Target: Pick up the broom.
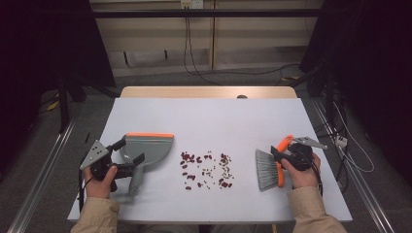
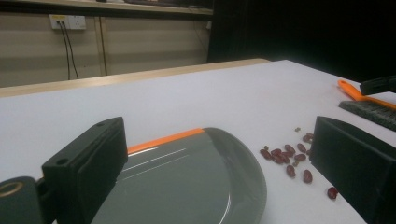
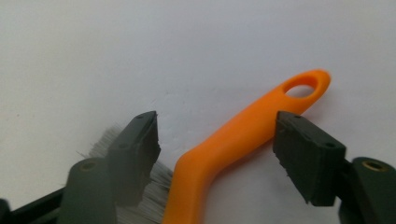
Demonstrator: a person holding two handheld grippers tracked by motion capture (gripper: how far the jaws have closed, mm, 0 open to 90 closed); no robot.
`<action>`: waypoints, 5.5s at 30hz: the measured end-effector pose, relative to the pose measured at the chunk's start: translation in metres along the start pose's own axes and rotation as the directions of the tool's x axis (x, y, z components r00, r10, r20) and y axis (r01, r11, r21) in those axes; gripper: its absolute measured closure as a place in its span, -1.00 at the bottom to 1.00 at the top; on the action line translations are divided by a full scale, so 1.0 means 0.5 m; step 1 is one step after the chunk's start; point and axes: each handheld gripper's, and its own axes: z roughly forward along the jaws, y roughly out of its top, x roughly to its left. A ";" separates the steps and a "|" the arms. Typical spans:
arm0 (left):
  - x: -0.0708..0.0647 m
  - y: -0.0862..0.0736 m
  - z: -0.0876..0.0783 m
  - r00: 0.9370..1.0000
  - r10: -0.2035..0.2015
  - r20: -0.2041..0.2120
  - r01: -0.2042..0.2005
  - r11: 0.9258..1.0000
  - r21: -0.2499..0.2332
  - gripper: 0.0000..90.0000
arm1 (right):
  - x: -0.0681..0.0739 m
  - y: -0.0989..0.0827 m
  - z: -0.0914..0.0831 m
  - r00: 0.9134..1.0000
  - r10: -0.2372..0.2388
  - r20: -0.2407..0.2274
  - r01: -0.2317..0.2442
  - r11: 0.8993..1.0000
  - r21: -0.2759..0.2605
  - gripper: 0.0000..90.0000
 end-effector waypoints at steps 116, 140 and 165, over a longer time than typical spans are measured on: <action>-0.025 0.009 0.014 0.998 0.066 0.013 -0.066 0.997 0.047 -0.90 | 0.079 0.075 0.085 0.981 -0.181 -0.073 0.195 0.928 0.319 0.46; -0.027 0.012 0.013 0.999 0.048 0.018 -0.049 0.998 0.029 -0.90 | 0.080 0.064 0.069 0.985 -0.162 -0.061 0.172 0.963 0.207 0.52; -0.035 0.017 0.019 0.998 0.056 0.022 -0.056 0.998 0.028 -0.90 | 0.061 0.099 -0.014 0.974 -0.030 -0.225 0.001 0.992 -0.127 0.57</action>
